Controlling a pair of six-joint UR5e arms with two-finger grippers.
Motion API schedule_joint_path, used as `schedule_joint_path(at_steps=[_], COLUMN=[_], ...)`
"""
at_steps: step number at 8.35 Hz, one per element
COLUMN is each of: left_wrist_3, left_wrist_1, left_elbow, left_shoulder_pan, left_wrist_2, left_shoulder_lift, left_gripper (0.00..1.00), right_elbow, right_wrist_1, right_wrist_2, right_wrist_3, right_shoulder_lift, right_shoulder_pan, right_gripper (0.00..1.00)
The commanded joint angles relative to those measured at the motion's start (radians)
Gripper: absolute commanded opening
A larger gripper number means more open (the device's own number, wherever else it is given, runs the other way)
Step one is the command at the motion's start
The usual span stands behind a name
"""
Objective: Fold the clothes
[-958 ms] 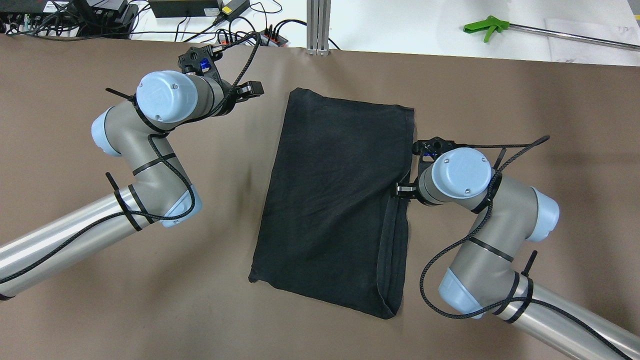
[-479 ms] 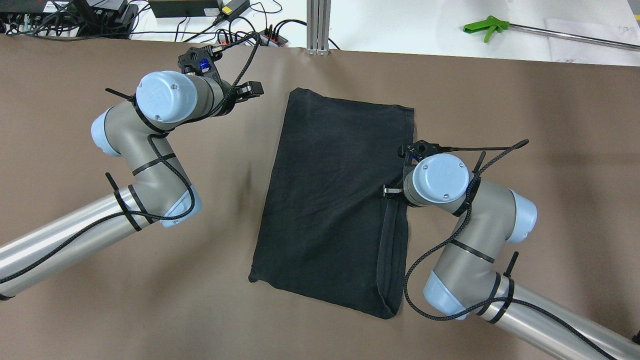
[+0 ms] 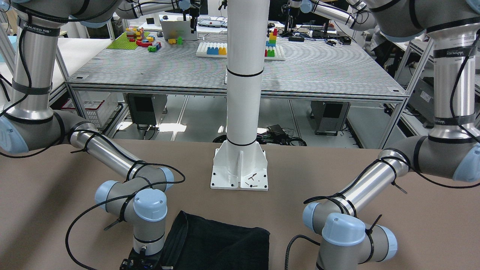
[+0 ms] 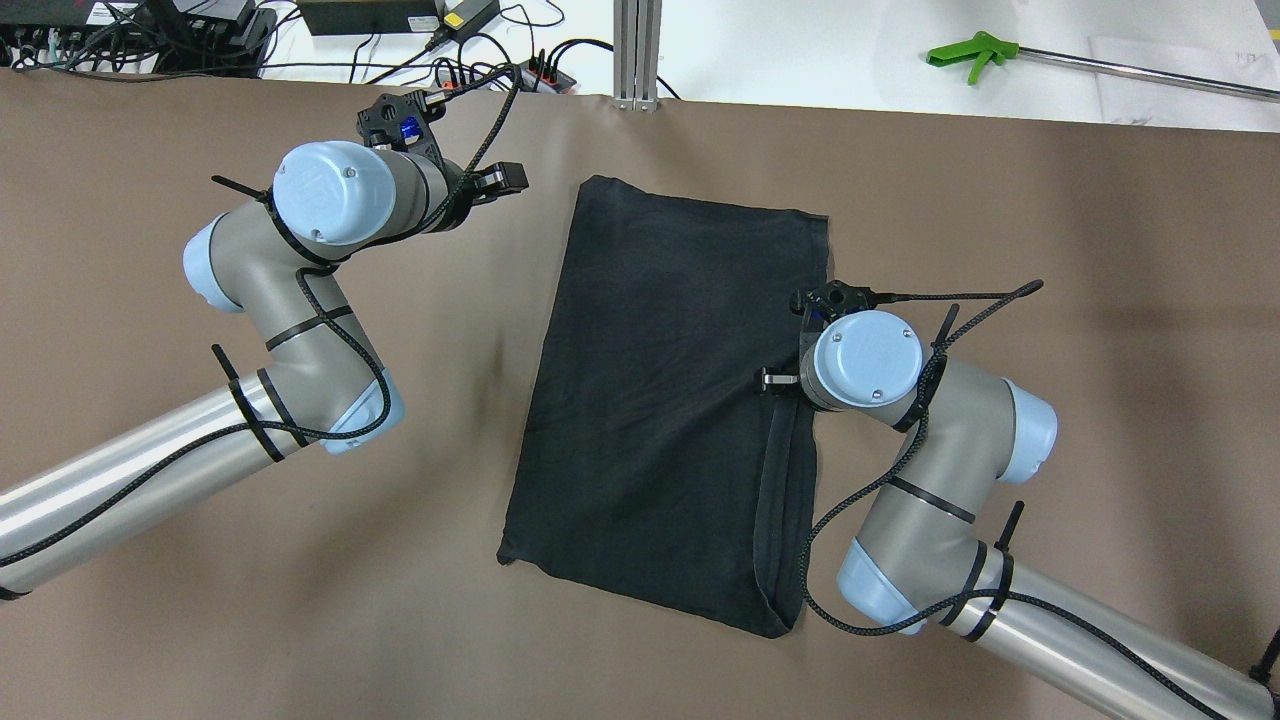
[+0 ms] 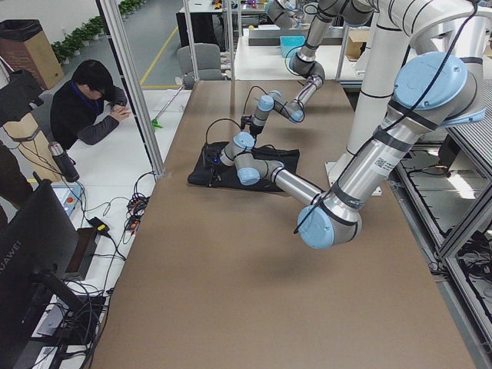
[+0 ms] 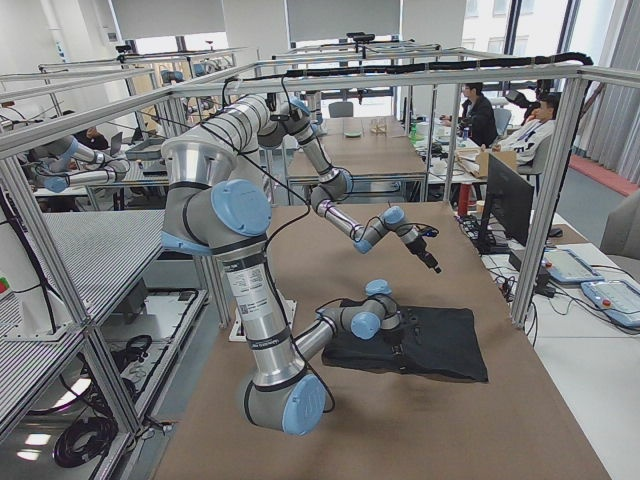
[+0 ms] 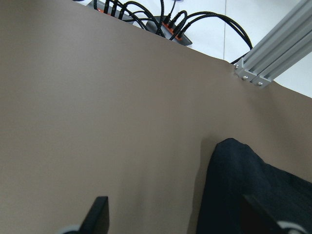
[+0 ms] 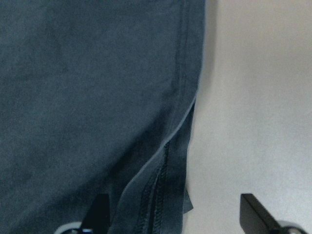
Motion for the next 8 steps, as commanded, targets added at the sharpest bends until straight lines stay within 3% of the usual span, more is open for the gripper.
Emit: schedule_joint_path(at_steps=[1,8], left_wrist_3=[0.001,0.001], left_wrist_1=[0.003,0.008], left_elbow=[0.002,0.002], left_shoulder_pan=[0.004,0.006], left_wrist_2=[-0.001,0.002], left_shoulder_lift=[-0.001,-0.012], left_gripper=[0.95,0.95], right_elbow=[-0.042,-0.038], right_wrist_1=[0.036,0.053], right_wrist_2=[-0.006,0.010], right_wrist_3=[-0.001,-0.014], right_shoulder_lift=[0.001,-0.018], right_shoulder_pan=[-0.005,0.001], right_gripper=[0.94,0.94])
